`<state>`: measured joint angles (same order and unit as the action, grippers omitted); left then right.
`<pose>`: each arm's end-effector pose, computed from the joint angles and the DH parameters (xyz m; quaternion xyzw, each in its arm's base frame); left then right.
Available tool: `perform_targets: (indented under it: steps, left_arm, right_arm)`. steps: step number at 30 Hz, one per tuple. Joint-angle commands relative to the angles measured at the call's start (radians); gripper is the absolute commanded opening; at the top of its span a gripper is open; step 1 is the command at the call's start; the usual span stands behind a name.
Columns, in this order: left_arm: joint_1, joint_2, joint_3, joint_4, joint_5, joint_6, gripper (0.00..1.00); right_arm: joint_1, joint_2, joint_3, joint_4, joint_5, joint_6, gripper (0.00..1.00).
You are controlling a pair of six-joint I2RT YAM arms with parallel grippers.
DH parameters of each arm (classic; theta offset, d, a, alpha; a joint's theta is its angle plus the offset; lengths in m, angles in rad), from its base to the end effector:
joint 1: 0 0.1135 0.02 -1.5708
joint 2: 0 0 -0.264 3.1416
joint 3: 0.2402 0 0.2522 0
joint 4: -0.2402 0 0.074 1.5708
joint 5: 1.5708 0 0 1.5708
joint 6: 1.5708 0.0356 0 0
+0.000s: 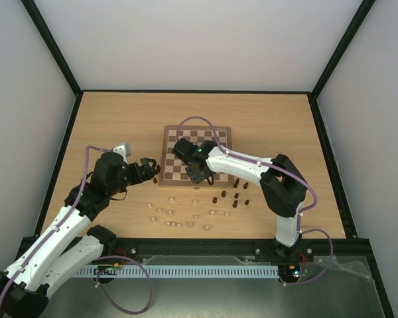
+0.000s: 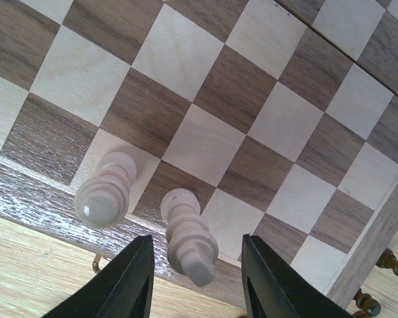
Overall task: Set up the chess pieces on the board
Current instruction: Place the chess piece on the chessboard, then pick up the chess piece at the center of the board.
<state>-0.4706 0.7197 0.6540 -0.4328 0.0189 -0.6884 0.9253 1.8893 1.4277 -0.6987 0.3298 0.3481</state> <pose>0.1477 -0.0759 0.2789 -0.0886 0.8551 -0.2865 0.4230 0.2448 0.3059 0.2101 -0.2428 0.9353 -0.0097 0.2572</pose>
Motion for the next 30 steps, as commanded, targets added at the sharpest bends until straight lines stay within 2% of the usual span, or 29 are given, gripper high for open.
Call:
perform_targets:
  steps: [1, 8, 12, 15, 17, 30]
  left_arm:
    - [0.004, -0.012, -0.010, 0.005, 0.007, -0.005, 0.99]
    - [0.004, -0.017, -0.013, 0.006, 0.008, -0.005, 1.00]
    - [0.004, -0.009, -0.012, 0.013, 0.015, -0.003, 1.00]
    - [0.004, 0.001, -0.002, 0.012, 0.018, 0.004, 1.00]
    - [0.004, 0.001, 0.008, 0.006, 0.019, 0.008, 1.00]
    - [0.007, 0.022, 0.013, -0.001, 0.140, -0.025, 0.99]
  right_arm:
    - [0.010, -0.009, 0.008, -0.055, -0.008, 0.005, 0.39]
    - [0.016, -0.076, -0.019, -0.062, -0.029, 0.021, 0.52]
    - [0.021, -0.169, -0.057, -0.058, -0.057, 0.036, 0.63]
    - [0.021, -0.254, -0.095, -0.050, -0.076, 0.049, 0.78]
    - [0.021, -0.314, -0.130, -0.040, -0.095, 0.057, 0.99]
    - [0.021, -0.598, -0.379, 0.038, -0.227, 0.156, 0.99]
